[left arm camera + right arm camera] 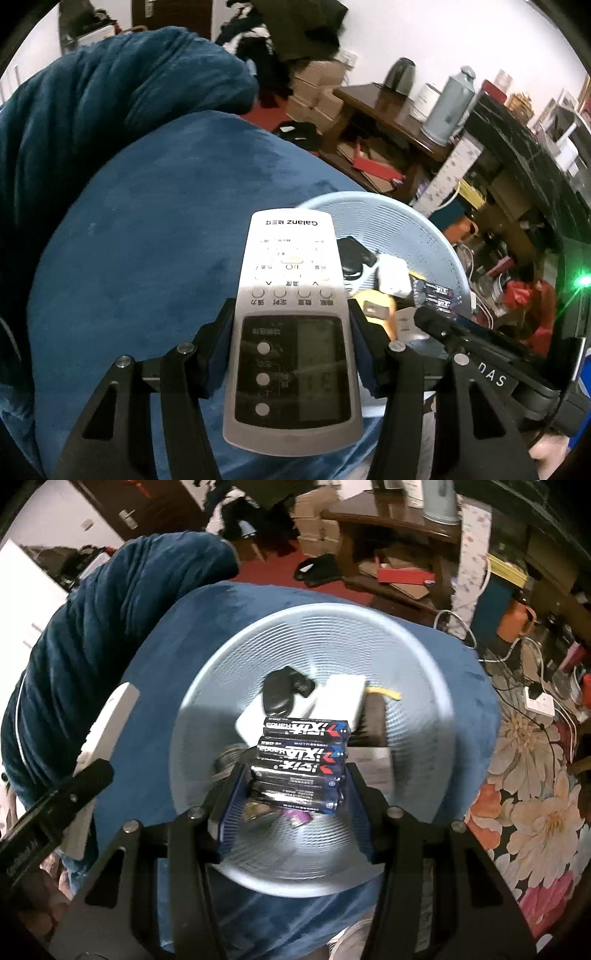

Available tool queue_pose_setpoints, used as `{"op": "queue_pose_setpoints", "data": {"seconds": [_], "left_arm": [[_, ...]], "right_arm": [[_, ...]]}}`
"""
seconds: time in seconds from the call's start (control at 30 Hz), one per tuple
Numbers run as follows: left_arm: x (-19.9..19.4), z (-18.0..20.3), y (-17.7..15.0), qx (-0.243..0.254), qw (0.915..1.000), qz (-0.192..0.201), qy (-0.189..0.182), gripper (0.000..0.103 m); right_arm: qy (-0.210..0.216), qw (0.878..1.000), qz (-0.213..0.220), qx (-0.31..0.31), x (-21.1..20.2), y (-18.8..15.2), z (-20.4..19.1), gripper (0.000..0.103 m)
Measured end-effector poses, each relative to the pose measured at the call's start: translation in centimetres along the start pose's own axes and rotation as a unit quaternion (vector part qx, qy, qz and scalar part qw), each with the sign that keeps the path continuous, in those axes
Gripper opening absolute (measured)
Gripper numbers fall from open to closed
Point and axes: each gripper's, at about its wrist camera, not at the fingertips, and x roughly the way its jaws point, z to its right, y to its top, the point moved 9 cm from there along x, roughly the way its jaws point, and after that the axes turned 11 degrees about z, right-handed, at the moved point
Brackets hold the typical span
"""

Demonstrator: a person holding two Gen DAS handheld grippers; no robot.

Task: Organize rigid objects
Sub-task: 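Carry the remote and battery pack over the blue basket with both grippers, then lower the remote and battery pack into the basket and open both grippers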

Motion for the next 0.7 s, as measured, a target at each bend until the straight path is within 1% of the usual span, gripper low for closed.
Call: {"op": "queue_pose_setpoints", "data": {"seconds": [0.1,0.2,0.33,0.53,0.7], "left_arm": [[1.1,1.4,-0.1,0.006,1.0000,-0.004,-0.004,0.058],[2.3,2.2,-1.0,0.013,0.9998,-0.015,-0.009,0.058],[3.9,2.6,-2.3,0.017,0.9992,-0.035,-0.006,0.058],[5.1,3.3,-2.7,0.022,0.9988,-0.043,-0.007,0.058],[6.1,3.7,-3.0,0.031,0.9981,-0.051,-0.010,0.058]], "right_arm": [[-0.004,1.000,0.002,0.008,0.0,0.2,0.7,0.052],[-0.005,1.000,0.000,0.012,0.3,0.3,1.4,0.052],[-0.007,1.000,-0.004,0.013,0.6,0.4,1.8,0.052],[-0.013,1.000,-0.007,0.023,1.1,0.5,2.7,0.052],[-0.013,1.000,-0.013,0.017,1.6,0.5,2.7,0.052]]}}
